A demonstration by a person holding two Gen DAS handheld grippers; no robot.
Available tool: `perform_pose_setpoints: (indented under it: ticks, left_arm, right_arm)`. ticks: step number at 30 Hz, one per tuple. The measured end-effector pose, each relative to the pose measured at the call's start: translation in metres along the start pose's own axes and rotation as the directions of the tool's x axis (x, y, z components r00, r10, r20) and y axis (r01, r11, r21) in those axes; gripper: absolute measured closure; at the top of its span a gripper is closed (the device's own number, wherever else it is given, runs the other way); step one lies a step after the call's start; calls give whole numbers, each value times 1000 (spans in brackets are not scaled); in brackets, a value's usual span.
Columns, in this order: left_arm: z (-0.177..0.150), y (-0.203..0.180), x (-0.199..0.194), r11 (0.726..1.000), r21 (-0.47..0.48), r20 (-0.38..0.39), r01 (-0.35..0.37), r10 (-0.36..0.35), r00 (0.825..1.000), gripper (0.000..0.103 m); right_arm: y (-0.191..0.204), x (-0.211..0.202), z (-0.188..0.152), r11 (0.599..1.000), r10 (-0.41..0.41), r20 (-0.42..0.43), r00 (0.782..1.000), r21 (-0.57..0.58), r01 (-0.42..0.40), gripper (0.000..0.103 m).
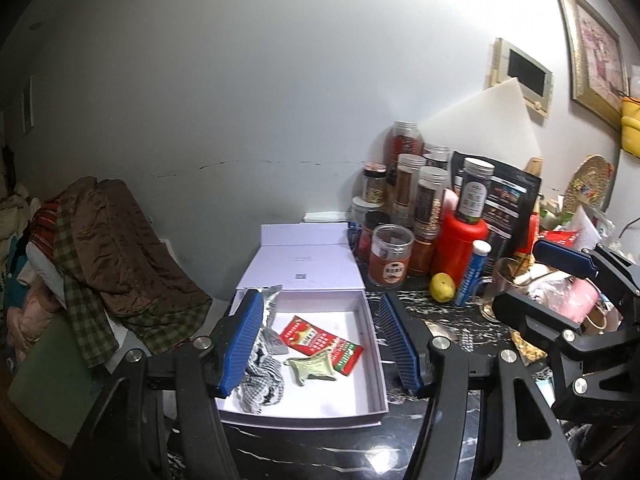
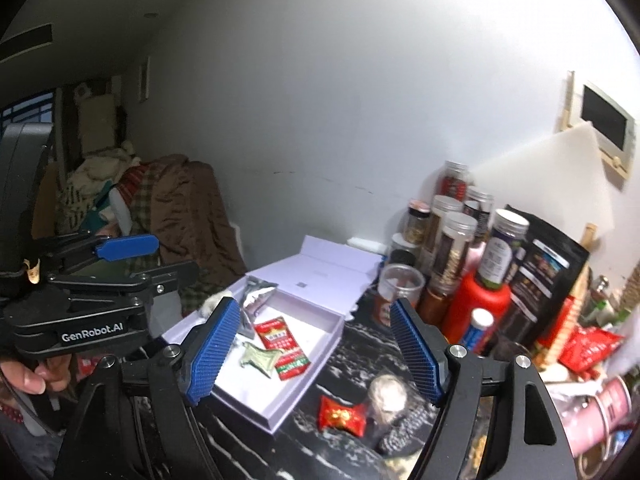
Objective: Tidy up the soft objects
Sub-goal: 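Withdraw both tools from the box back over the counter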
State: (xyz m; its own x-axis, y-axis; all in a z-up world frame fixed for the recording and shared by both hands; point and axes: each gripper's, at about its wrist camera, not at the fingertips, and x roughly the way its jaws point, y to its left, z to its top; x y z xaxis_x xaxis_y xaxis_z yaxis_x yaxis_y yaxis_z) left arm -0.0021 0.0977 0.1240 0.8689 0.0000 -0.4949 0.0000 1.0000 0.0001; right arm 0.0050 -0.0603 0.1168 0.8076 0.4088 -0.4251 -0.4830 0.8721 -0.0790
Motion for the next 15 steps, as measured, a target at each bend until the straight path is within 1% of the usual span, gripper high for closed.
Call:
perform_pose_setpoints:
  ticks: [5, 7, 8, 10, 15]
  left_arm:
    - [-8, -11, -7, 999, 9, 3, 51, -51, 999, 43]
    - [-11, -17, -8, 996, 14, 5, 87, -87, 996, 43]
    - [-14, -20, -9, 993, 18, 10, 119, -119, 993, 43]
    - [-18, -27, -9, 987, 29, 8, 157, -157, 988, 43]
    - [-30, -48, -8, 979, 78, -9, 186, -186, 983, 43]
  right_arm:
    - [-6, -16, -13, 999, -27, -8, 1000, 32, 27, 24]
    - [-8, -22, -19, 998, -39, -13, 999, 47, 40, 24]
    - [-10, -24, -23, 997, -47, -18, 999, 57, 48, 24]
    - [-14, -29, -28, 995, -62, -27, 998, 71, 64, 24]
    - [-24, -39, -45, 988, -101, -57, 993, 108, 107, 24]
